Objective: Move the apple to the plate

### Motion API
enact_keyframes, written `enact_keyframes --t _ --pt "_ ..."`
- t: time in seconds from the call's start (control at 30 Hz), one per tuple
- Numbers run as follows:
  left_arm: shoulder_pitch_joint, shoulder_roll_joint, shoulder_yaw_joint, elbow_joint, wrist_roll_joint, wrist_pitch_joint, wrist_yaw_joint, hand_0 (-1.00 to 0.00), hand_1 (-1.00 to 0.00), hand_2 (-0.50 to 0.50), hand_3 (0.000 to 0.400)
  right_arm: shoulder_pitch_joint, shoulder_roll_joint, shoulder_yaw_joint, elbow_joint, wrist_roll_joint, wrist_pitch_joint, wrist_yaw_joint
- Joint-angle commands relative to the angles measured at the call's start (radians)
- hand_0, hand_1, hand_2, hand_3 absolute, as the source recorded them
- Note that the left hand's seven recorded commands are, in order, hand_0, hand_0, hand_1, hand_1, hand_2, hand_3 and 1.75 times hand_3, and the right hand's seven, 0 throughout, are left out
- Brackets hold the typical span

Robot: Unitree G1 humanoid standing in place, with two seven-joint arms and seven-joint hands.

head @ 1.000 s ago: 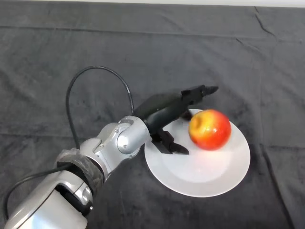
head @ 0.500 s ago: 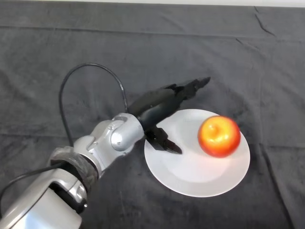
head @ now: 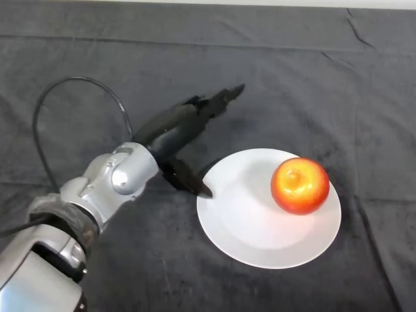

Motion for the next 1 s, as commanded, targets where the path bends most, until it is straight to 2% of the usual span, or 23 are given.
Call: enact_keyframes --t 0.03,0.6,1.0 --pt "0.039 0.065 0.039 0.04 -0.032 -0.015 0.0 0.0 0.0 0.0 0.0 0.065 0.041 0.0279 0.041 -0.0179 0.004 0.0105" --pt "0.143 0.221 0.205 0.051 -0.129 -0.083 -0.013 0.0 0.0 0.0 0.0 0.065 0.041 0.0279 0.041 -0.0177 0.004 0.0105" --pt "0.237 0.301 0.329 0.058 -0.213 -0.099 -0.026 0.0 0.0 0.0 0.0 0.066 0.041 0.0279 0.04 -0.0175 0.004 0.0105"
